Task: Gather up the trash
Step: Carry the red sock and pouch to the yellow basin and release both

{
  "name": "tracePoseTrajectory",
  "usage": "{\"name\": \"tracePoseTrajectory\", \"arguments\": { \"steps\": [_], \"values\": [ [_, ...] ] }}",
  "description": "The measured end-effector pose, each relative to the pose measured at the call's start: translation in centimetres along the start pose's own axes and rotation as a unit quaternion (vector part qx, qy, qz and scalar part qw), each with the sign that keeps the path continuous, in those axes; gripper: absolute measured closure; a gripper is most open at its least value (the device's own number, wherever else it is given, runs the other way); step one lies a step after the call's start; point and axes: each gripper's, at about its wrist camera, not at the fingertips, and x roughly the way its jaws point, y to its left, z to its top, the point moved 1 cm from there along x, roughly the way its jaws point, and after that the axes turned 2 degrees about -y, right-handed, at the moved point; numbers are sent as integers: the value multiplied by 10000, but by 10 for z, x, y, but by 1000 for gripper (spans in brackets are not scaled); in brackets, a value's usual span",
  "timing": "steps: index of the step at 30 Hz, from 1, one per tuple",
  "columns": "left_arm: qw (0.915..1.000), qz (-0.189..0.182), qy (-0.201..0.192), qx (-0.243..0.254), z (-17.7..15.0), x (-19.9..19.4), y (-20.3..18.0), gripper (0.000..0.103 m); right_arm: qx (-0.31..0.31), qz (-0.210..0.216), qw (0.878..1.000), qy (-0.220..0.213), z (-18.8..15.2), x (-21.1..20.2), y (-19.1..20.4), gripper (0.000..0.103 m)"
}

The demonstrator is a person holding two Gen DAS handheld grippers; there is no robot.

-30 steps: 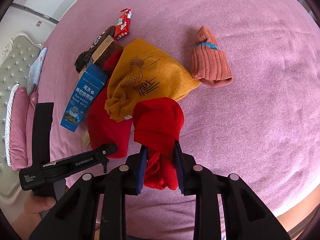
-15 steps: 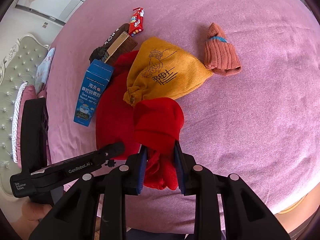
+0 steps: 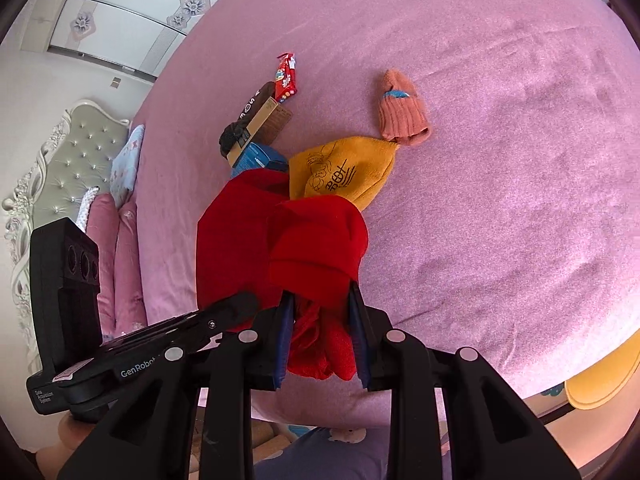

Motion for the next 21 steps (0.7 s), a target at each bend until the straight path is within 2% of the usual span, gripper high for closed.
{"name": "tracePoseTrajectory", "arguments": {
  "steps": [7,13,21],
  "values": [
    [9976,-302,-216,587,-27,-16,-93,84,465,326,9976,-384,-11,-74,-57,77],
    [9928,-571,-252,1024,-44,-3,-178,84,848,234,9920,-901,-21,-143,-123,77],
    [9769,-850,-36,1963,-74,23,-302,84,1554,-26,9749,-1597,-50,-225,-221,77]
  ]
}}
